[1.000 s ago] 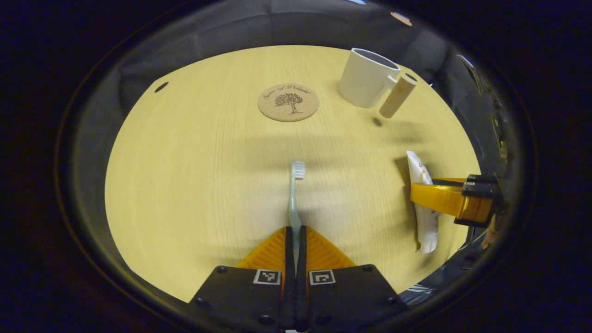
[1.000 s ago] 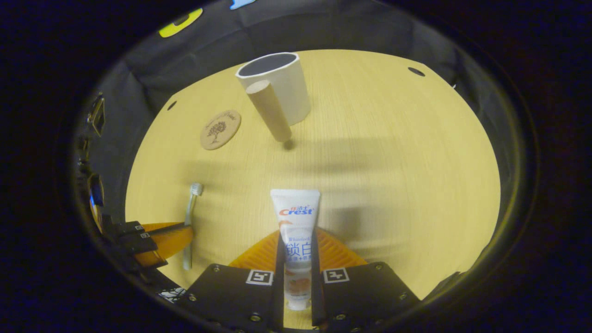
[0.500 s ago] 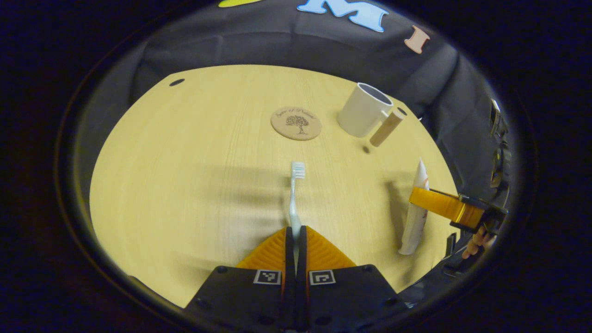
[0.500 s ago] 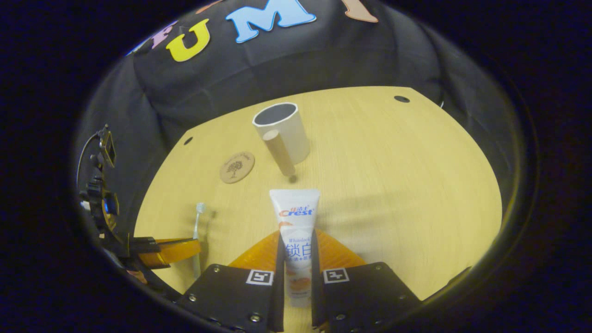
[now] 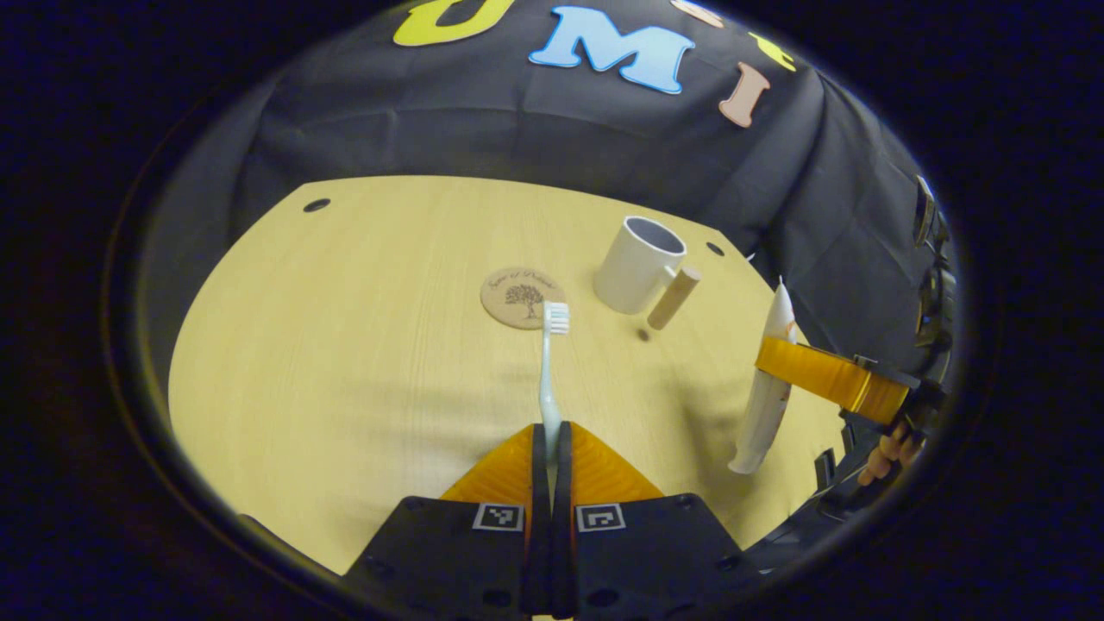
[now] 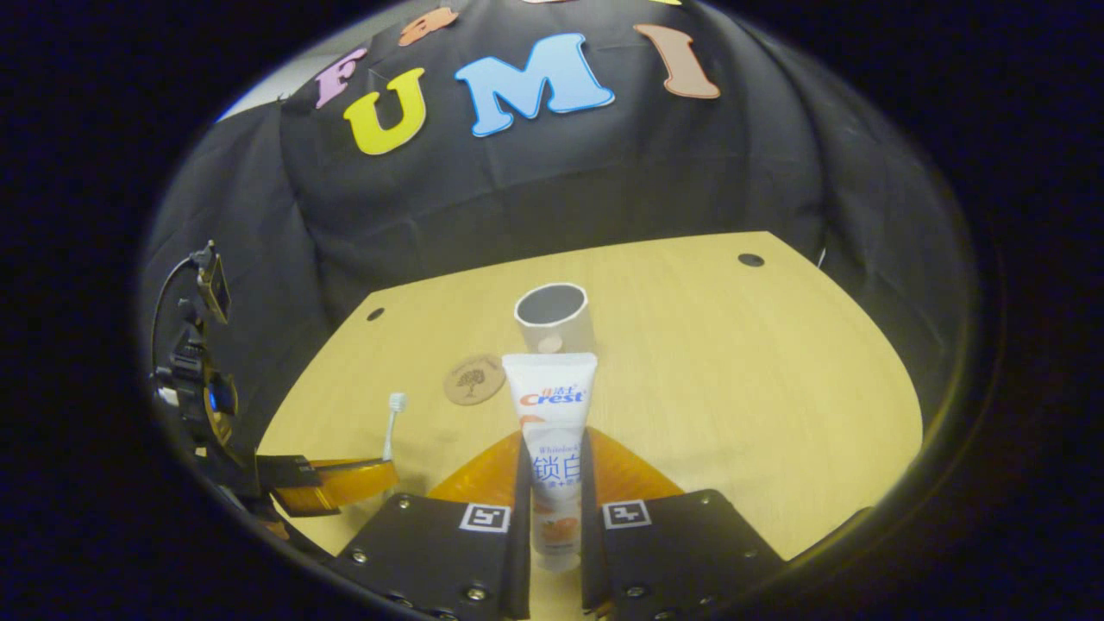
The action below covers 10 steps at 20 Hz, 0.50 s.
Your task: Put the toothbrush and toothpaste on the desktop into the cup, then pick up the cup and place it on the coaster on the desktop.
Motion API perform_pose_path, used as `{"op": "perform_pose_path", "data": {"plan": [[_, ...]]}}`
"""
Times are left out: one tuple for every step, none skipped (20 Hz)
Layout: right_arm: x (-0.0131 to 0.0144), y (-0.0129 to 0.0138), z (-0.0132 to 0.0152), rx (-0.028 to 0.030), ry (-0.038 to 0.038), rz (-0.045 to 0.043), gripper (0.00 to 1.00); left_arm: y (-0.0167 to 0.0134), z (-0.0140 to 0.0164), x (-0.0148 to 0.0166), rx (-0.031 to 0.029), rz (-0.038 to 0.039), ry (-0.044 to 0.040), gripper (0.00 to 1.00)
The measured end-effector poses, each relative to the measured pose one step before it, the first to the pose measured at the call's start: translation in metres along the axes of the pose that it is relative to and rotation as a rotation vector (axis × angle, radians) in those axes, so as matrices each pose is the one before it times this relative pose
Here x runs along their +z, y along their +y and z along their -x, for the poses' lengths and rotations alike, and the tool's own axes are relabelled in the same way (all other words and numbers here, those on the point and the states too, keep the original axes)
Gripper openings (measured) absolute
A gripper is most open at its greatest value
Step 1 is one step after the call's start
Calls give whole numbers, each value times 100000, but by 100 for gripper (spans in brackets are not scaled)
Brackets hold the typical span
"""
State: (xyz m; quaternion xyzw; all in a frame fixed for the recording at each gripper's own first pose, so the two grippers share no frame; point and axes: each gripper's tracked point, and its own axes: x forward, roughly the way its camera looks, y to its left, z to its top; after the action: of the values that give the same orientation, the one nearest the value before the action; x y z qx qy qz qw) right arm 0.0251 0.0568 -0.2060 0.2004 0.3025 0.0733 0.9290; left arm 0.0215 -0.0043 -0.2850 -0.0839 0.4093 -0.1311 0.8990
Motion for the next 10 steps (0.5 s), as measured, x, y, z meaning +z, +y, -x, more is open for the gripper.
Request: {"op": "perform_pose_path", "data": {"plan": [[544,183,80,194,-1759,802,27,-206,-49,737,-528,-430,-1977,8],[694,133,79,241,-1650,551,24,-120,34,797,-56,-515,-2017,8],[638,276,23,617,-1661,343,24,-65,-106,689,-77,-311,-2322,8],[627,242,-56,739,-1349,150,24,-241,54,846,-433,2,-2276,8],[698,161,-67,583,-1703,236,24,-115,104,387,-724,-45,-2064,8],[786,213,-54,910,-1668,595,24,-94,77,654,-189,-124,-1953,8],[634,166,-153,538,-1942,568,24,-369,-180,921,-694,-451,-1876,8],[706,93,-199,217,-1872,509,24,-144,-145,791,-63,-817,-1743,8],[730,99,-248,341,-1932,502,24,-133,-145,582,-230,-936,-2141,8],[738,76,-258,121,-1611,420,24,-169,-106,857,-531,-929,-2300,8]]}}
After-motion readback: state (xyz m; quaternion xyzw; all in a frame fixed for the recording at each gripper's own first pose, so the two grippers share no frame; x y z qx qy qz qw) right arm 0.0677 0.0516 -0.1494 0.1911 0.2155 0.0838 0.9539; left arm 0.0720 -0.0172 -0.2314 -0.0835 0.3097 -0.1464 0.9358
